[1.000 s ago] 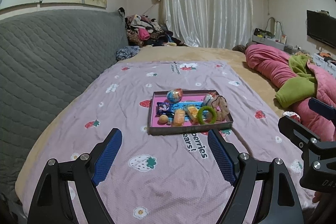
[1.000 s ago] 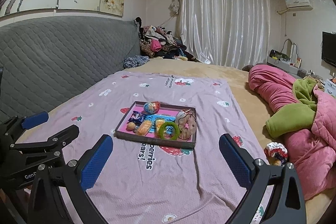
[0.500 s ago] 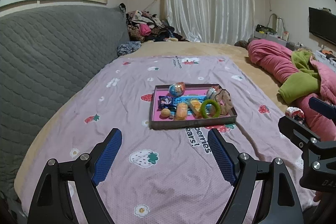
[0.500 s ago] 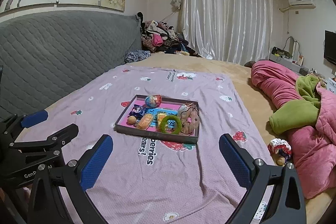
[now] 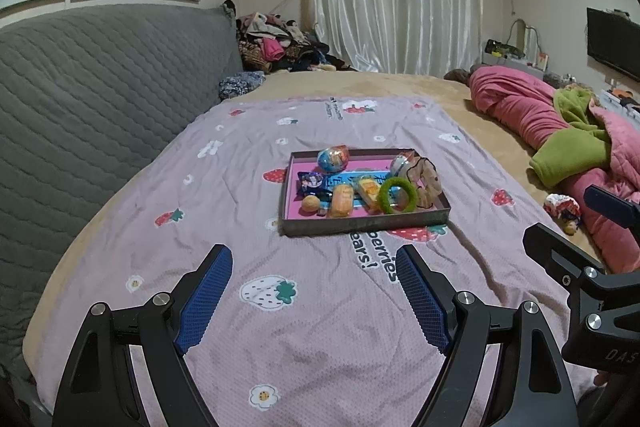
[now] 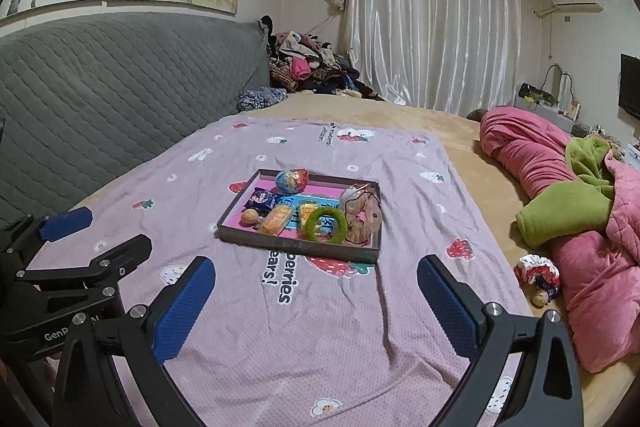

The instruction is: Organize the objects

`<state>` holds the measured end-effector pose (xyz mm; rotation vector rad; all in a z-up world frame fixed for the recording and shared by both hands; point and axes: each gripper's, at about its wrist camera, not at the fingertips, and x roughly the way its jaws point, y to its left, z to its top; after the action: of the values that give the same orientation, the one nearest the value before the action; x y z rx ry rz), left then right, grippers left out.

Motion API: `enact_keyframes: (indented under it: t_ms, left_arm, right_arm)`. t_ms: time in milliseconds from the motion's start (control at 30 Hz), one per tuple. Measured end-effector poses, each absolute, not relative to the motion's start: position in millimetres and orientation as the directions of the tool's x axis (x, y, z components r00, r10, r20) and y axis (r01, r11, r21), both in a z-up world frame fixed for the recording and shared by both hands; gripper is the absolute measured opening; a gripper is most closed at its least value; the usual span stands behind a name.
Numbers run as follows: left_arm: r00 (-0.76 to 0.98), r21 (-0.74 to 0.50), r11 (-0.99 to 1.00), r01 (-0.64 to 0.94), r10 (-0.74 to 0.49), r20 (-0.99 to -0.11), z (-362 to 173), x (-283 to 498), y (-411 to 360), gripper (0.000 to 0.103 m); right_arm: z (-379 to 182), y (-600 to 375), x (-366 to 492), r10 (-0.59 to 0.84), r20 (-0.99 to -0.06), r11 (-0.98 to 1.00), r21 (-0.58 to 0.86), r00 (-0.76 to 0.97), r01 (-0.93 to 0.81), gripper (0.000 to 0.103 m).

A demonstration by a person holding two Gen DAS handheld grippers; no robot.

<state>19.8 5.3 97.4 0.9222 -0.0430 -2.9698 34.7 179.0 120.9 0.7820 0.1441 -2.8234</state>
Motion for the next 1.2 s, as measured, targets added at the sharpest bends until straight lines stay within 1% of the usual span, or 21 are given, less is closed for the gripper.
enact_keyframes:
  t_ms: [1200]
  left_arm:
    - [-0.75, 0.021, -1.0, 0.015, -0.026, -0.66, 36, -10, 11, 0.085]
  right_arm:
    - [61, 189, 13, -0.155, -0.6, -0.977, -0.024, -0.785, 0.211, 0.102]
